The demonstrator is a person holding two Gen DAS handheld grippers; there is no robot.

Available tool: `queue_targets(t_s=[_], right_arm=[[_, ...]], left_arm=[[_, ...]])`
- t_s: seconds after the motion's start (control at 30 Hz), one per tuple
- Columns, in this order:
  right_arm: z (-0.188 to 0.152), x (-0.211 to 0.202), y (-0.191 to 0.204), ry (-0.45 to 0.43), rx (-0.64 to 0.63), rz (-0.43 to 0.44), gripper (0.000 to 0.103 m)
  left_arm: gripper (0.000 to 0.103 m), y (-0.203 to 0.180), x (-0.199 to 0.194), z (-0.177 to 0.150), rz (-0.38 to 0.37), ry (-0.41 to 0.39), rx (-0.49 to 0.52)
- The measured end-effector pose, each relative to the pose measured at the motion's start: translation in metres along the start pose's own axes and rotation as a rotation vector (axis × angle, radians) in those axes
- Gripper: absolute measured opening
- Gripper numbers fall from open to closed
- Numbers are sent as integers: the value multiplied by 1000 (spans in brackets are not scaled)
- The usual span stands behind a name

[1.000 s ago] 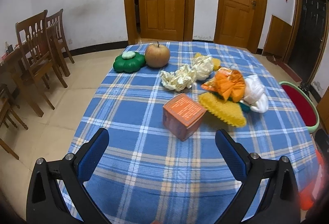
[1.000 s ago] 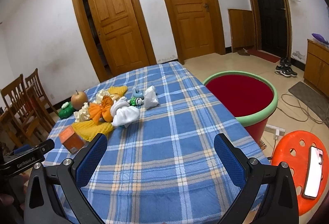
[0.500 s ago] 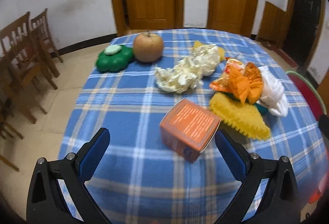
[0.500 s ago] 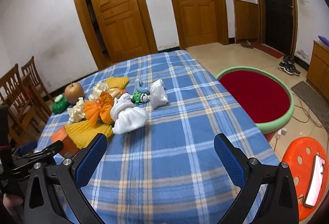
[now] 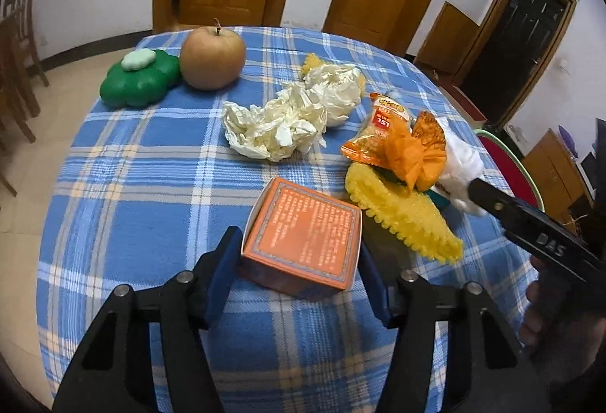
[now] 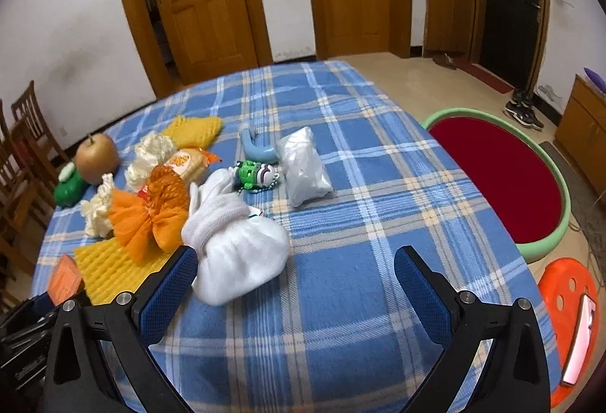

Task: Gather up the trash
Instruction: 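Grasp the orange box with the left tool while the right tool grasps the white sock bundle, then carry the orange box and white sock bundle over the red bucket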

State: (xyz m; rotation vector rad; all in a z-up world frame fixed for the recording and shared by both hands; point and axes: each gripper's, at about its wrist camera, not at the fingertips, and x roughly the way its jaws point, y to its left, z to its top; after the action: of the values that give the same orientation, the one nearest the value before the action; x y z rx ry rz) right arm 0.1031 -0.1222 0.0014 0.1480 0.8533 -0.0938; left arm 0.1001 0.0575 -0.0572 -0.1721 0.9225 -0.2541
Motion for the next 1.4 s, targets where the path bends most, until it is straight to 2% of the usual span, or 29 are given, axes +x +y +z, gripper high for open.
queue_targets(t_s=[0.1, 0.13, 0.2, 0.27, 0.33, 0.47, 0.7, 0.87, 1.1, 1.4], right_arm=[[1, 10, 7, 37, -3, 3, 102], [1, 11, 9, 35, -4, 3, 98], [1, 13, 12, 32, -5, 10, 87], [0, 16, 13, 49, -6, 44, 63], [-1, 16, 14, 61, -15, 69, 46], [-4, 7, 15, 38, -16, 100, 34], [-10, -12, 3, 20, -2, 144, 33], [-12, -26, -9, 3, 6, 171, 33], [-8, -46, -41, -41, 43, 176, 33], [1, -57, -95, -82, 113, 137, 33]], left_arm=[[60, 3, 3, 4, -21, 4, 3], [60, 3, 4, 5, -27, 0, 4], [60, 4, 4, 5, -31, -7, 8], [59, 4, 4, 4, -30, -15, 10], [59, 3, 2, 2, -23, -22, 4], [59, 4, -6, -1, 10, -43, -6], [59, 0, -29, -7, 63, -81, -29], [59, -16, -44, -5, 91, -119, -8], [59, -47, -56, 6, 72, -149, 26], [59, -90, -41, 24, 32, -125, 66]])
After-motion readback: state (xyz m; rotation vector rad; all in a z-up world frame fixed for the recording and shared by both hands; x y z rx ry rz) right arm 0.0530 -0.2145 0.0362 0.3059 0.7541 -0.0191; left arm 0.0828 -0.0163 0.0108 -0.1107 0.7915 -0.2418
